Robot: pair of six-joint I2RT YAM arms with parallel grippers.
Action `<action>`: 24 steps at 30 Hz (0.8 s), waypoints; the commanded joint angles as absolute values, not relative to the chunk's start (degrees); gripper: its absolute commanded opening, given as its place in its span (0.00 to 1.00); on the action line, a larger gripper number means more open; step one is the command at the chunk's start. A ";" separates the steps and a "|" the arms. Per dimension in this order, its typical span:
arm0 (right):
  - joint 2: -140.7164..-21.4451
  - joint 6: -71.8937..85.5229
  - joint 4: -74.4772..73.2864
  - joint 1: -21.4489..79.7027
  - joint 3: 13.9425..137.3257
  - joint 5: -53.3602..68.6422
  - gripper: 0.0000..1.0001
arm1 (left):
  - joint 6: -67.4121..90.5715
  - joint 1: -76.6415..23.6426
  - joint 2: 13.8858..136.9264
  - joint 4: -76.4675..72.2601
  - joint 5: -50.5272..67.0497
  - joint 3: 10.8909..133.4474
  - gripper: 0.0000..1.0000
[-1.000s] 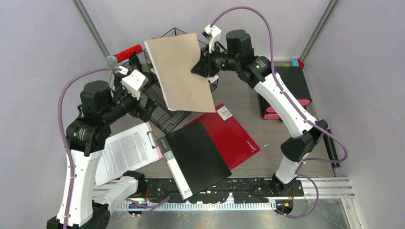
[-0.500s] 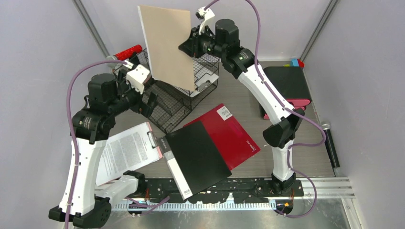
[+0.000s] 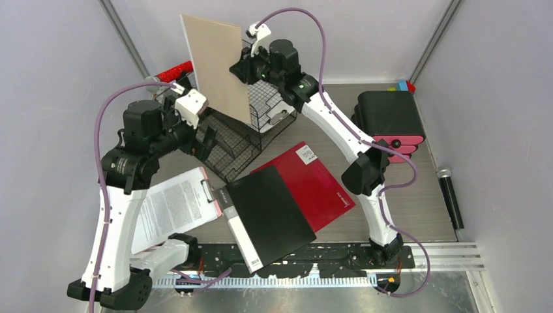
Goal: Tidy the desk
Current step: Place the folder in the storage box.
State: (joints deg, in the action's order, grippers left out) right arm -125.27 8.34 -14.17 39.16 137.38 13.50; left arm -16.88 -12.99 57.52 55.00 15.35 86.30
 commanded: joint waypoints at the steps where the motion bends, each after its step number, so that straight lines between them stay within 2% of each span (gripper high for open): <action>1: -125.16 7.32 -1.35 39.24 139.95 9.56 0.00 | -17.49 -12.66 57.75 52.28 17.57 85.99 1.00; 8: -125.06 2.27 15.99 40.40 126.24 6.02 0.00 | -18.89 -12.66 58.18 50.37 19.20 83.80 1.00; 13: -125.71 0.36 17.58 40.88 121.02 5.28 0.00 | -19.36 -12.66 58.20 50.36 20.85 83.00 1.00; 21: -127.70 0.26 18.53 42.98 120.83 2.25 0.00 | -20.21 -12.70 57.28 49.51 21.52 80.51 1.00; 24: -128.39 -1.55 19.27 44.27 120.77 -2.24 0.00 | -20.26 -12.68 56.81 49.02 21.86 79.71 1.00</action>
